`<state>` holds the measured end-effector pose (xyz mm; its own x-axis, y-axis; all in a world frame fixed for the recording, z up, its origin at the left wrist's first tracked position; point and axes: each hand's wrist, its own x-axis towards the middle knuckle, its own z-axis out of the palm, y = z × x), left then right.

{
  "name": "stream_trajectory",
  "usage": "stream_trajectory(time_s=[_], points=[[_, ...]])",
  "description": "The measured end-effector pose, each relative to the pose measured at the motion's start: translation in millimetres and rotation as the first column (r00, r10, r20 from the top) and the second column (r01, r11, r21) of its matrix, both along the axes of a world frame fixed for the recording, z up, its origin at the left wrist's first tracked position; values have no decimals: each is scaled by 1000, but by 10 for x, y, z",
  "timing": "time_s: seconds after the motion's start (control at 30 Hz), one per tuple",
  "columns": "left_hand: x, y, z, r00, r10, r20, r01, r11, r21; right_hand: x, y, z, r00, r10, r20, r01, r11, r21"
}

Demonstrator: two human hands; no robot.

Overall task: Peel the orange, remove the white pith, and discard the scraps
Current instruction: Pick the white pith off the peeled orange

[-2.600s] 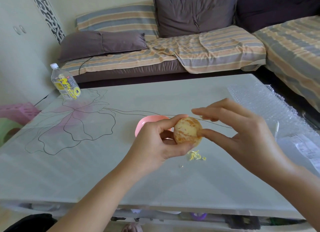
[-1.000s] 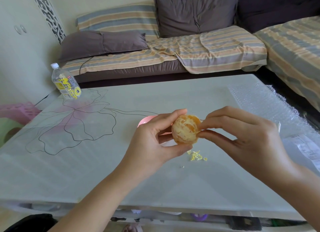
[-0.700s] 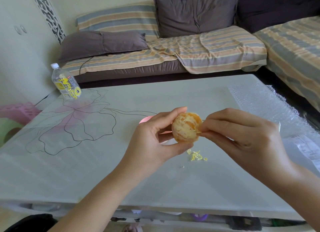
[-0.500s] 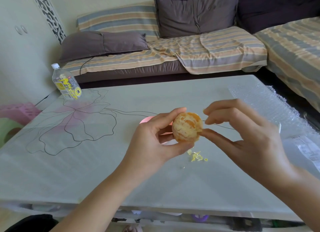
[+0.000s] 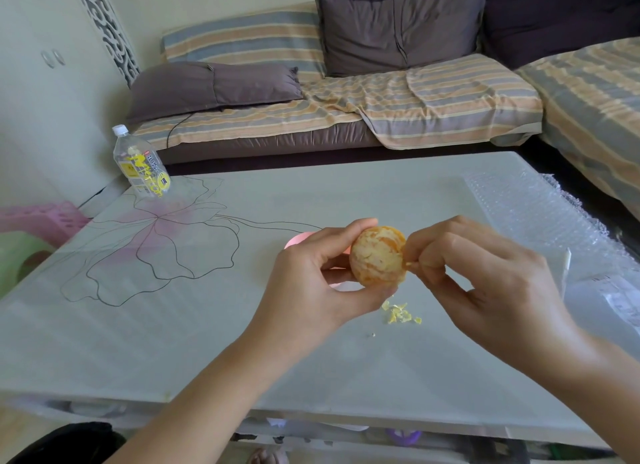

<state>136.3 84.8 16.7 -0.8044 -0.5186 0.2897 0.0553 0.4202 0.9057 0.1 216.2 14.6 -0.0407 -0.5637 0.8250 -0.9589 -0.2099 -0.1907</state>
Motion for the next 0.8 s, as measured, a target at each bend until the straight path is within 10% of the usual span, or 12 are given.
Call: stream_trajectory(time_s=[0.4, 0.8], points=[[-28, -128, -21, 990, -138, 40, 104, 881, 461, -139, 16, -109, 919, -175, 353, 123, 979, 164], [-102, -155, -178, 978, -171, 120, 39, 716, 697, -274, -205, -304, 866, -373, 333, 185, 858, 479]])
